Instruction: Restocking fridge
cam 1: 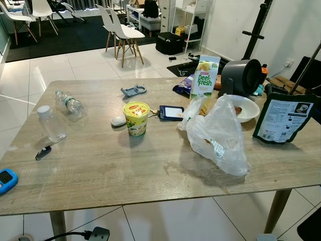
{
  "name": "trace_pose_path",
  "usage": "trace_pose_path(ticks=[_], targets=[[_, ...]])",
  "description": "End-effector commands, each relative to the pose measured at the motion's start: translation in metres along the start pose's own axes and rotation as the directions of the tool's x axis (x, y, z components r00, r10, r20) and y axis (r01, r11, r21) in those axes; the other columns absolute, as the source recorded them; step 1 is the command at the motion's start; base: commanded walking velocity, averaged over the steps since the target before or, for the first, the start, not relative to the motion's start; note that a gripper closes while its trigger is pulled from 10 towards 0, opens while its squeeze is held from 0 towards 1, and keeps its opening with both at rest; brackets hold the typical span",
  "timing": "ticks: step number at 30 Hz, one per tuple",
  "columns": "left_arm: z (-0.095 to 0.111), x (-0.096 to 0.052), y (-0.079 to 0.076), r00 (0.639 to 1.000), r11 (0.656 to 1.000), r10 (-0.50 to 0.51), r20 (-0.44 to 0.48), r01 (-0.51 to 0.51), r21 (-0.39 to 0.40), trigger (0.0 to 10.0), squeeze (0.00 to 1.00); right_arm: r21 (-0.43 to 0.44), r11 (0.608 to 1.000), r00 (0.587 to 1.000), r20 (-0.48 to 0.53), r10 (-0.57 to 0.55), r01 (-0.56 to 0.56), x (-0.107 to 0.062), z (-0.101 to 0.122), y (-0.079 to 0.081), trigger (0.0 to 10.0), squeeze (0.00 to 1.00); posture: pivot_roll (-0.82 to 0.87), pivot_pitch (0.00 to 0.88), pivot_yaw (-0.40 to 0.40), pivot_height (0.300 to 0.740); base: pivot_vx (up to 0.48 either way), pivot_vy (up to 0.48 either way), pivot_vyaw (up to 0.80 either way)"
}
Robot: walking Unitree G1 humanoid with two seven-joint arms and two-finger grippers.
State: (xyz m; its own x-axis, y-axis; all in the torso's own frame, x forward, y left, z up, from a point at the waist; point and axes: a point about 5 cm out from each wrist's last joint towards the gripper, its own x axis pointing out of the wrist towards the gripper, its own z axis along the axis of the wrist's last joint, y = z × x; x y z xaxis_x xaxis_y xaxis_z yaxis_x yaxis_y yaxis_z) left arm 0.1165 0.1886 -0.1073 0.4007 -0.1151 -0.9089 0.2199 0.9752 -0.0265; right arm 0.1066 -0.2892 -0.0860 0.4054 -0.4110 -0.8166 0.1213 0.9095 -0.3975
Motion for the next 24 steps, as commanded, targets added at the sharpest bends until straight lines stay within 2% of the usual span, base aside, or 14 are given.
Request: trace_pose_path(ticks=[1, 18, 24], targets=[[-0.047, -0.01, 0.001, 0.981, 1.0, 0.002, -0.193, -0.001, 0.005, 10.0, 0.0, -0.023, 1.0, 1.0, -0.015, 0.009, -0.009, 0.0, -0.003, 0.001, 10.0, 0.0, 0.08, 0.0, -0.023, 0.74, 0.0, 0.0, 0.0], [-0.045, -0.009, 0.001, 0.982, 1.0, -0.001, -0.19, 0.004, 0.018, 10.0, 0.0, -0.034, 0.999, 1.0, -0.019, 0.006, -0.006, 0.0, -0.004, 0.0, 10.0, 0.0, 0.07, 0.0, -0.02, 0.74, 0.0, 0.0, 0.0], [-0.036, -0.006, -0.002, 0.985, 0.999, -0.008, -0.17, 0.014, 0.033, 10.0, 0.0, -0.035, 0.999, 0.999, -0.03, 0.039, -0.04, -0.001, -0.005, 0.007, 10.0, 0.0, 0.07, 0.0, -0.021, 0.74, 0.0, 0.0, 0.0]])
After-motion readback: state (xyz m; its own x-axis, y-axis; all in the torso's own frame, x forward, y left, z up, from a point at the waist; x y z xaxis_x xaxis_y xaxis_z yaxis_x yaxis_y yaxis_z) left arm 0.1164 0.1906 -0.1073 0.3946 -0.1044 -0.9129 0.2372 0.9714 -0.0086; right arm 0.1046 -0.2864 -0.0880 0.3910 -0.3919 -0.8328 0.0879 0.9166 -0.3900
